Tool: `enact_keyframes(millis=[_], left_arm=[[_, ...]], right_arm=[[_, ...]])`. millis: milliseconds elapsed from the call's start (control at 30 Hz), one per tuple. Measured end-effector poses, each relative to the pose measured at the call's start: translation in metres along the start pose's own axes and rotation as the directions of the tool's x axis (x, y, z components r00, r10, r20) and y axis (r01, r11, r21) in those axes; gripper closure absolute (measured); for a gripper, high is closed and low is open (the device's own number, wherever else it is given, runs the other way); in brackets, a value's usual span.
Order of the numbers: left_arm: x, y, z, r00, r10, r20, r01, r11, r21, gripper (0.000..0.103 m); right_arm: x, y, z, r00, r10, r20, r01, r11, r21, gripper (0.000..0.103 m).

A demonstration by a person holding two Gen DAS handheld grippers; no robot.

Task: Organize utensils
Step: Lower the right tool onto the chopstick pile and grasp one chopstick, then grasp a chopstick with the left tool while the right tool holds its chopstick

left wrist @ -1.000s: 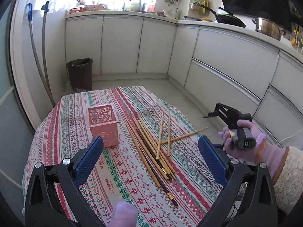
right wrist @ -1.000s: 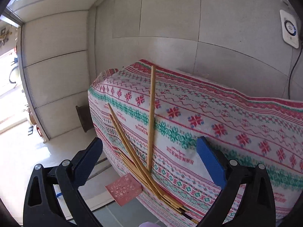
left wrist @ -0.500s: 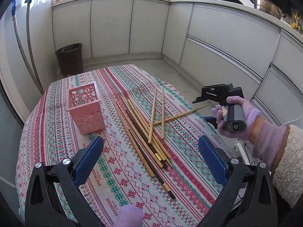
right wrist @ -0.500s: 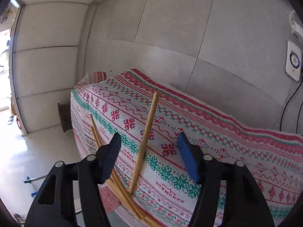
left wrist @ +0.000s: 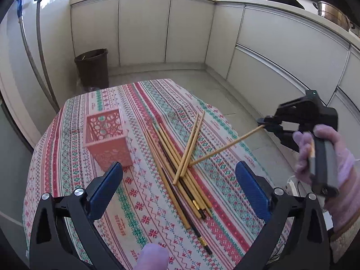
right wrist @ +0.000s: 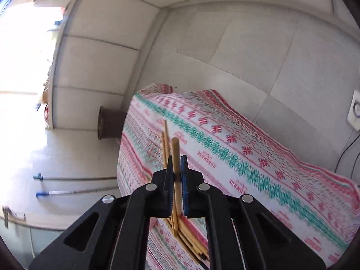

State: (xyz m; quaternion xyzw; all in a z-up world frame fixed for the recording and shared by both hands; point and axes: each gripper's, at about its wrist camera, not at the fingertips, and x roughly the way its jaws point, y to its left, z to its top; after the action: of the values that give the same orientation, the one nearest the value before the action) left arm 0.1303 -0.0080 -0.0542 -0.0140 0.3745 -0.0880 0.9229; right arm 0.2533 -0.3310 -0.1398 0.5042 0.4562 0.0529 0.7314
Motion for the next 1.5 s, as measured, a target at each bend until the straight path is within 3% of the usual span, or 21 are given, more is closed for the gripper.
enact_keyframes(millis=[167, 300, 400, 533, 633, 767, 967, 1167, 1200, 1267, 1333, 1400, 1467, 1500], left_arm=[[0.035, -0.018, 0.058, 0.997, 0.063, -0.042, -0.061, 0.997, 0.039, 0.007], [0.105, -0.029, 0.096, 0.973, 0.082, -0.217, -0.068, 0.995, 0.068, 0.007], [0.163, -0.03, 0.109, 0.94, 0.089, -0.33, -0.082, 0.996, 0.037, 0.012], [0.233, -0.022, 0.107, 0.857, 0.09, -0.507, -0.108, 0.994, -0.007, 0.033], [0.26, -0.017, 0.102, 0.827, 0.109, -0.551, -0.145, 0.989, -0.022, 0.041], [0.28, -0.015, 0.094, 0.816, 0.08, -0.573, -0.135, 0.989, -0.053, 0.046], [0.285, -0.023, 0.095, 0.831, 0.071, -0.551, -0.11, 0.993, -0.038, 0.046], [0.303, -0.032, 0.098, 0.814, 0.088, -0.575, -0.109, 0.994, -0.002, 0.044], [0.307, -0.033, 0.097, 0.802, 0.095, -0.59, -0.108, 0.994, 0.014, 0.044], [0.312, -0.042, 0.098, 0.798, 0.131, -0.588, -0.104, 0.991, 0.079, 0.046], [0.314, -0.051, 0.101, 0.791, 0.115, -0.601, -0.077, 0.993, 0.088, 0.062], [0.317, -0.057, 0.104, 0.784, 0.108, -0.612, -0.067, 0.994, 0.089, 0.07], [0.317, -0.065, 0.107, 0.788, 0.103, -0.607, -0.064, 0.994, 0.085, 0.093], [0.316, -0.068, 0.107, 0.794, 0.107, -0.599, -0.065, 0.994, 0.091, 0.096]], right_arm=[[-0.066, 0.05, -0.014, 0.997, 0.056, 0.055, -0.042, 0.972, -0.233, 0.097], [-0.127, 0.088, -0.023, 0.966, 0.082, 0.246, 0.028, 0.909, -0.415, 0.097], [-0.142, 0.096, -0.023, 0.944, 0.082, 0.32, 0.083, 0.878, -0.471, 0.097], [-0.132, 0.09, -0.013, 0.958, 0.069, 0.278, 0.073, 0.879, -0.471, 0.097], [-0.123, 0.088, -0.006, 0.967, 0.058, 0.25, 0.066, 0.885, -0.462, 0.097], [-0.113, 0.086, -0.003, 0.971, 0.051, 0.232, 0.065, 0.882, -0.466, 0.097], [-0.105, 0.085, -0.003, 0.977, 0.042, 0.211, 0.062, 0.883, -0.466, 0.097], [-0.099, 0.084, -0.006, 0.98, 0.034, 0.194, 0.06, 0.888, -0.457, 0.097], [-0.1, 0.083, -0.006, 0.98, 0.033, 0.196, 0.061, 0.889, -0.455, 0.097], [-0.1, 0.082, -0.006, 0.979, 0.033, 0.199, 0.061, 0.891, -0.449, 0.097], [-0.101, 0.082, -0.005, 0.979, 0.031, 0.202, 0.063, 0.893, -0.446, 0.097], [-0.099, 0.08, -0.005, 0.98, 0.028, 0.197, 0.063, 0.896, -0.439, 0.097], [-0.098, 0.079, -0.004, 0.981, 0.027, 0.19, 0.059, 0.899, -0.434, 0.097], [-0.097, 0.079, -0.004, 0.982, 0.025, 0.189, 0.06, 0.9, -0.432, 0.097]])
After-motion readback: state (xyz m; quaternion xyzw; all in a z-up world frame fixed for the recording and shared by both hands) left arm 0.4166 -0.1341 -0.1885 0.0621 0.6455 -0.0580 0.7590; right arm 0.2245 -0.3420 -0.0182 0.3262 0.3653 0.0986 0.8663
